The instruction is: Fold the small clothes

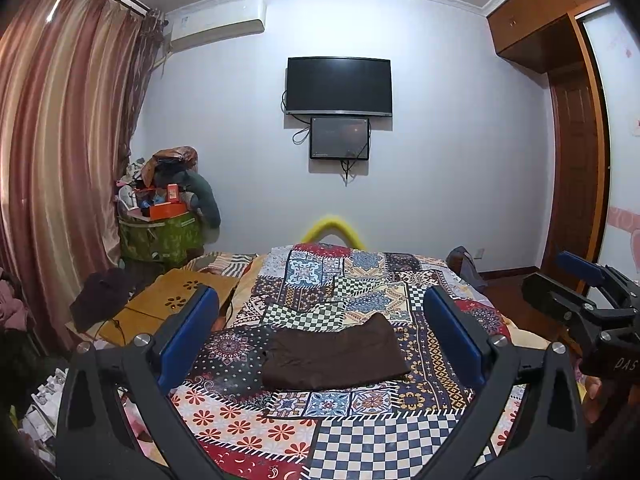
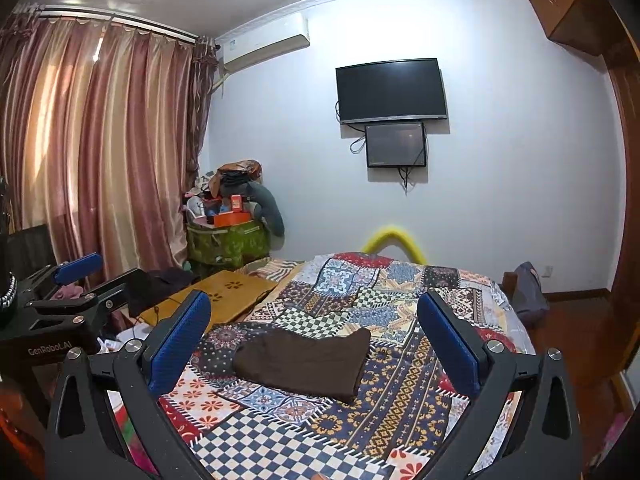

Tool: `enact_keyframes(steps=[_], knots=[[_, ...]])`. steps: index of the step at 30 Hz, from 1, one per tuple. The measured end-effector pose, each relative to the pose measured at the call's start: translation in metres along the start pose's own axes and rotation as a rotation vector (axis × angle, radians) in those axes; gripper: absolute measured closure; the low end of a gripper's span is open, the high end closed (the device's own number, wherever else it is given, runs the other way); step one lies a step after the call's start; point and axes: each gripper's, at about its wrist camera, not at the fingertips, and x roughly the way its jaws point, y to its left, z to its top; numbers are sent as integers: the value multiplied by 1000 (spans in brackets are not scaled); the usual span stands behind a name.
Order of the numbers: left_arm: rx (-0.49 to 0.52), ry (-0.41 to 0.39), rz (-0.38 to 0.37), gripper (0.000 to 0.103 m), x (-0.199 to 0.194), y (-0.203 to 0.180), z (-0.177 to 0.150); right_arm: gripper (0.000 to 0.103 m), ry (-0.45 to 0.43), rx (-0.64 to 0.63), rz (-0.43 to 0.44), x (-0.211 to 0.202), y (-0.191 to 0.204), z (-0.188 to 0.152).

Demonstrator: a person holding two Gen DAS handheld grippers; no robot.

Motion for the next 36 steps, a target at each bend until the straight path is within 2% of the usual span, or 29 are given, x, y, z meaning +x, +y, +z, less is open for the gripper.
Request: enact_keyframes(steps=[36], knots=[[-15,26,-32,0,3,3,1,0,-1,16,-7,-6,-5,3]])
